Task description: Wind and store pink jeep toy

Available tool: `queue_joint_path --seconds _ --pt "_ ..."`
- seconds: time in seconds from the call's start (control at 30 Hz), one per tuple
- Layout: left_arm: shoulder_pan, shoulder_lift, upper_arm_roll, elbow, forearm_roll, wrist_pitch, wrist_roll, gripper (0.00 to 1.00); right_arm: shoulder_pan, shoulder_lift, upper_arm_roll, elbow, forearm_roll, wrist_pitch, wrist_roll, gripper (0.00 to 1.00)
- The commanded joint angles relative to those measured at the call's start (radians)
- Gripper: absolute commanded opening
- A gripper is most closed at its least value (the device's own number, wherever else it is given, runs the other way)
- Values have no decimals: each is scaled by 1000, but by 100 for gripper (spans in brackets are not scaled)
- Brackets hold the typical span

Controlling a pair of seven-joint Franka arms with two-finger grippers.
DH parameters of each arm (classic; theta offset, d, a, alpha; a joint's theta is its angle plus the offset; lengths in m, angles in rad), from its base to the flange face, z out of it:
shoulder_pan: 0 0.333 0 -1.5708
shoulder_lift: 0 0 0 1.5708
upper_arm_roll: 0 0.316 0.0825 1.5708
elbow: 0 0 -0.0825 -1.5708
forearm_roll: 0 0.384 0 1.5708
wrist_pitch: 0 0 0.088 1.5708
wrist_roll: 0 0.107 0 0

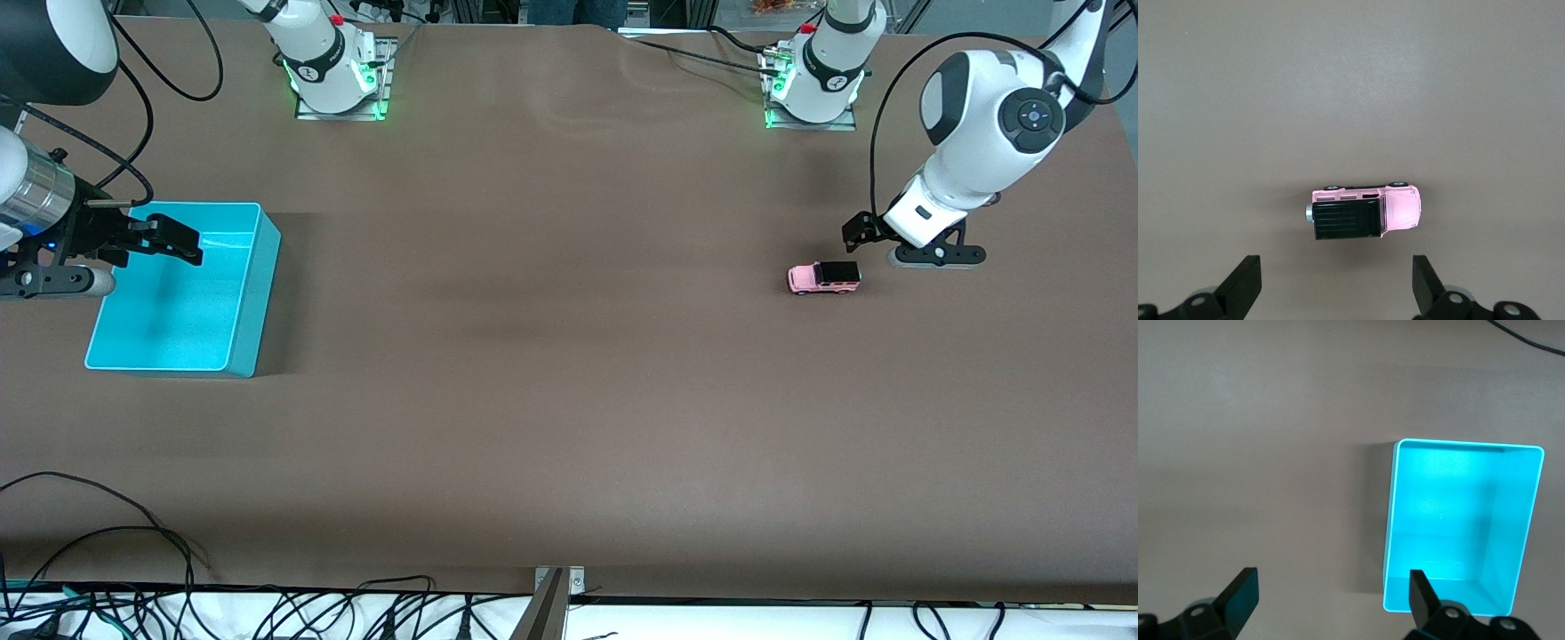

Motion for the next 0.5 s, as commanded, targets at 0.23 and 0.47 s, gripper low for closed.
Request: queue_joint_path --seconds 0.23,0.47 --pt "10 48 -11 -48 5 94 106 100 -8 0 5 9 14 -5 4 100" --pt "10 71 -11 -65 4 129 264 100 -8 0 5 9 14 -5 4 100"
